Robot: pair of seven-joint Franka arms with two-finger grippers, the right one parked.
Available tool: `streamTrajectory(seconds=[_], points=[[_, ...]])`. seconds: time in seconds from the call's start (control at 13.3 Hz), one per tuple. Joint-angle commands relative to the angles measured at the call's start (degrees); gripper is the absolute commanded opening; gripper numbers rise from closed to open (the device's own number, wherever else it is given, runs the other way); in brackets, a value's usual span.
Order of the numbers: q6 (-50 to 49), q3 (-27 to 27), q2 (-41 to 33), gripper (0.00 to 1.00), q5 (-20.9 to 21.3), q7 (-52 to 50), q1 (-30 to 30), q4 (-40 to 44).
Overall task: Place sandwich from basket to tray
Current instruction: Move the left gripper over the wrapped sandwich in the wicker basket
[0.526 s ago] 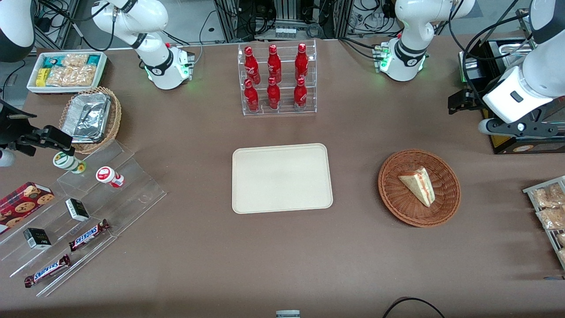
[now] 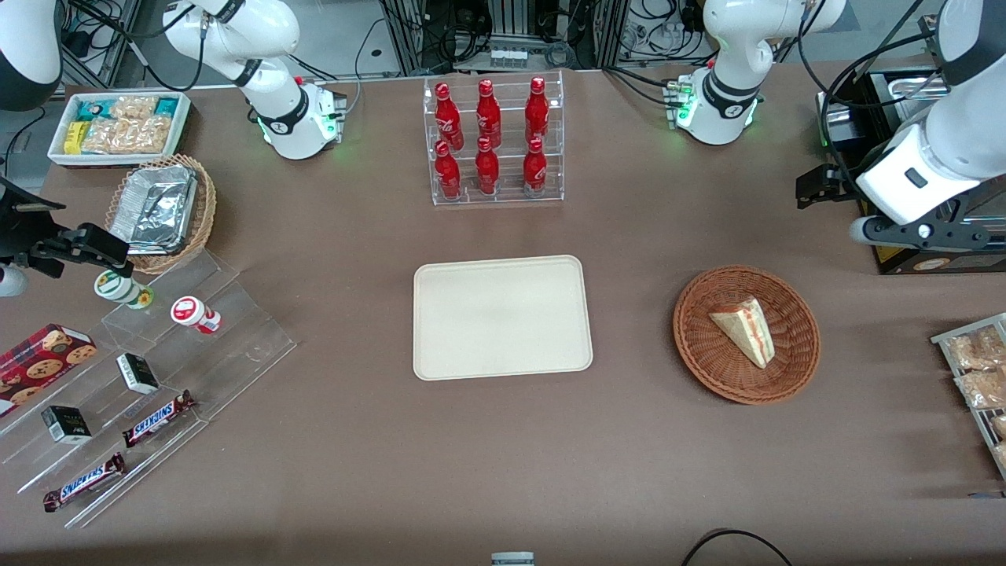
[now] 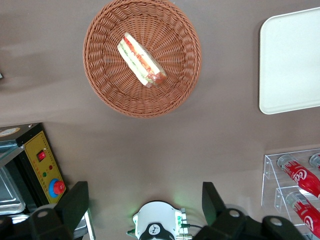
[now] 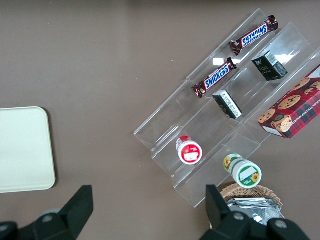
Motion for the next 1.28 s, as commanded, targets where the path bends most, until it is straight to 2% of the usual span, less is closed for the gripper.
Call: streamTrajectory(seconds=[0.0, 0.23, 0.6, 0.98, 1.2], points=[[5.62, 0.05, -0.81, 1.00, 0.65, 0.75, 0.18, -5.48], [11.77, 0.23, -0.38, 1.00, 0.56, 0.75, 0.27, -10.14], [27.50, 0.40, 0.77, 1.00, 0.74, 0.31, 0.35, -21.04], [34.73, 1.90, 6.91, 1.00, 0.65, -1.18, 0.35, -22.81], [42.35, 1.99, 7.71, 1.00, 0.65, -5.48, 0.35, -27.28]])
